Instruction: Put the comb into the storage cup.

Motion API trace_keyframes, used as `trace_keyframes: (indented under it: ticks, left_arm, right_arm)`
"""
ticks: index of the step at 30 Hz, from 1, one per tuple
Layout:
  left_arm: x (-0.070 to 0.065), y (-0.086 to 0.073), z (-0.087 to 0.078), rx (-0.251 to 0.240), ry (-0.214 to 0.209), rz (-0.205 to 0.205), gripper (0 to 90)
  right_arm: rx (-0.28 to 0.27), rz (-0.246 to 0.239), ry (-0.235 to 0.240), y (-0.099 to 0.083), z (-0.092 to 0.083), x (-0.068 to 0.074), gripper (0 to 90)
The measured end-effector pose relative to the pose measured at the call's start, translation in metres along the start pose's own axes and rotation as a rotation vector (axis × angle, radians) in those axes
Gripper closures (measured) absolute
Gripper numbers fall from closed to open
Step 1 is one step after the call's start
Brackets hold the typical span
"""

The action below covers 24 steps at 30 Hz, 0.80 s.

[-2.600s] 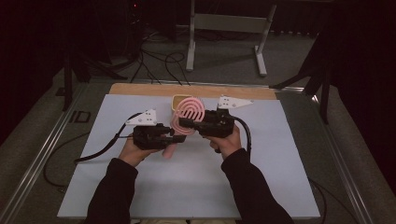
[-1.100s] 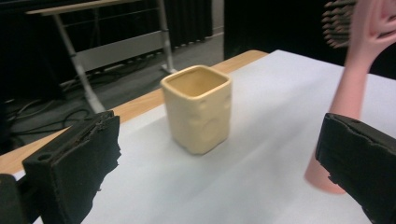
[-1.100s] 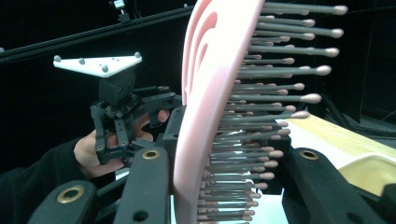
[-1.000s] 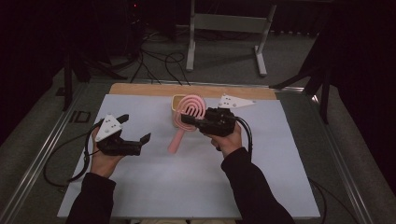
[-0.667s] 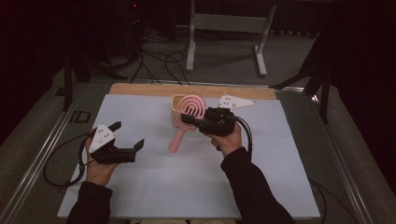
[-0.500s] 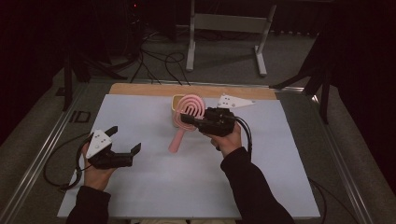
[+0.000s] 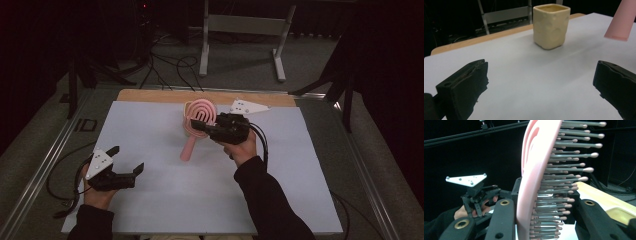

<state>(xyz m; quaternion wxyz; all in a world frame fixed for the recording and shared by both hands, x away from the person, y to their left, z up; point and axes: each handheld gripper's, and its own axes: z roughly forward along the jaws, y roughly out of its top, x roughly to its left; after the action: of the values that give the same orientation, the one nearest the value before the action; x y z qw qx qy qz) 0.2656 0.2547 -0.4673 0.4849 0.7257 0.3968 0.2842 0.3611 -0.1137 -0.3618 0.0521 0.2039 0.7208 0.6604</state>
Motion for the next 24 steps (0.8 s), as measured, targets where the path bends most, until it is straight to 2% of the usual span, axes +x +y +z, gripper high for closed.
trace_keyframes:
  ticks: [8, 13, 16, 24]
  left_arm:
    - [0.004, -0.006, -0.002, 0.003, 0.008, -0.026, 0.0]
    - [0.003, -0.007, -0.001, 0.010, 0.014, -0.016, 0.0]
    - [0.003, -0.007, -0.003, 0.002, 0.041, -0.011, 0.0]
    - [0.005, -0.006, -0.007, -0.013, 0.055, -0.021, 0.0]
  right_arm:
    - [0.005, -0.008, -0.017, 0.003, 0.006, 0.002, 63.6]
    - [0.003, -0.011, -0.024, 0.005, 0.011, 0.003, 63.6]
    - [0.011, -0.018, -0.039, 0.007, 0.016, 0.002, 63.6]
    - [0.016, -0.016, -0.061, 0.010, 0.022, 0.002, 63.6]
